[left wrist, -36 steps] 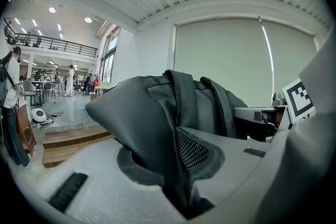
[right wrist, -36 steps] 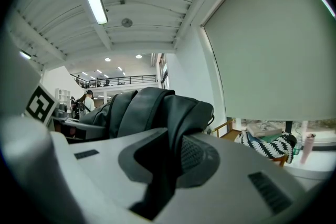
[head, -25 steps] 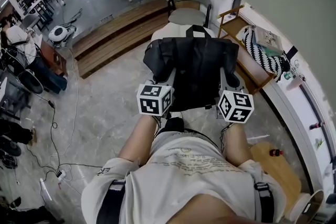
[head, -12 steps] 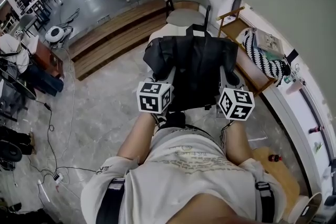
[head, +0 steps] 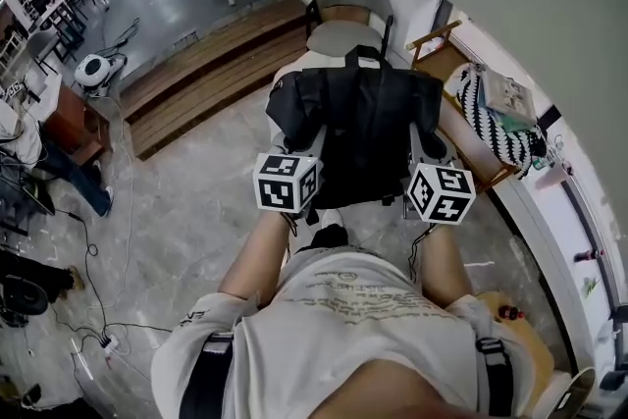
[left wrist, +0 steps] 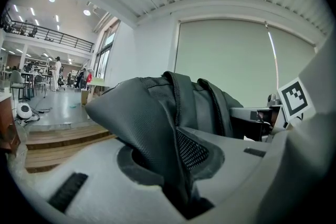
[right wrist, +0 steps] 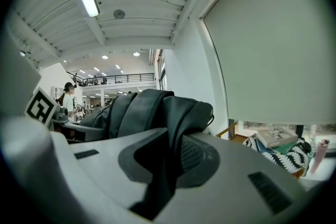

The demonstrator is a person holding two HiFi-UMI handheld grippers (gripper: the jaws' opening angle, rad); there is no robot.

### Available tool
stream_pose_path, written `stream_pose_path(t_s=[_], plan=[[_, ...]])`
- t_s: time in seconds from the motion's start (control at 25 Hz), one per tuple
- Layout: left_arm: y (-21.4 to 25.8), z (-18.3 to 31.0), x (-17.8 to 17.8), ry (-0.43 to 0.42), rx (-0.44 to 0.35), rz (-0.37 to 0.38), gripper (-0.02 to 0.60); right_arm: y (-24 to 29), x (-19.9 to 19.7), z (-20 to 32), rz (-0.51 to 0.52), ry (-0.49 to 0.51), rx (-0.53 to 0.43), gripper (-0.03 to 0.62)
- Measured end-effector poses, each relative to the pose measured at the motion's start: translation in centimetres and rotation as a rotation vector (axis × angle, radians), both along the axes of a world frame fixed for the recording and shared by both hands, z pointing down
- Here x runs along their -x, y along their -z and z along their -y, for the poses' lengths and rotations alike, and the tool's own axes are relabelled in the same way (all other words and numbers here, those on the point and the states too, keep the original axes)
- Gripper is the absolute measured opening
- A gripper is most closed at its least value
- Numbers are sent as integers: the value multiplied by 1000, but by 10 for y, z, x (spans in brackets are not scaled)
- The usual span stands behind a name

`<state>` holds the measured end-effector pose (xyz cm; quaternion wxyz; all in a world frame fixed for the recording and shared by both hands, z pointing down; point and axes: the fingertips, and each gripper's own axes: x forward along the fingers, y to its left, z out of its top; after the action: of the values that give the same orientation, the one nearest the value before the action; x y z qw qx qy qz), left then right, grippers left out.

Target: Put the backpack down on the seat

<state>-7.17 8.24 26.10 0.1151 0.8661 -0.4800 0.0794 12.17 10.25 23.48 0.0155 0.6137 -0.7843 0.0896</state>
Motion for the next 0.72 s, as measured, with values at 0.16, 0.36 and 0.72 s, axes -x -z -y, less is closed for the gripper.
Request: stream_pose_path(t_s=[0.16, 0.36, 0.72], plan=[[-2, 31, 7, 5, -2, -4, 87, -2, 7, 32, -2, 14, 8, 49], [-6, 68, 14, 9, 18, -10, 87, -6, 14, 72, -9, 26, 42, 49], [-14, 146, 12, -1, 55, -17, 87, -11, 12, 149, -22, 39, 88, 49]])
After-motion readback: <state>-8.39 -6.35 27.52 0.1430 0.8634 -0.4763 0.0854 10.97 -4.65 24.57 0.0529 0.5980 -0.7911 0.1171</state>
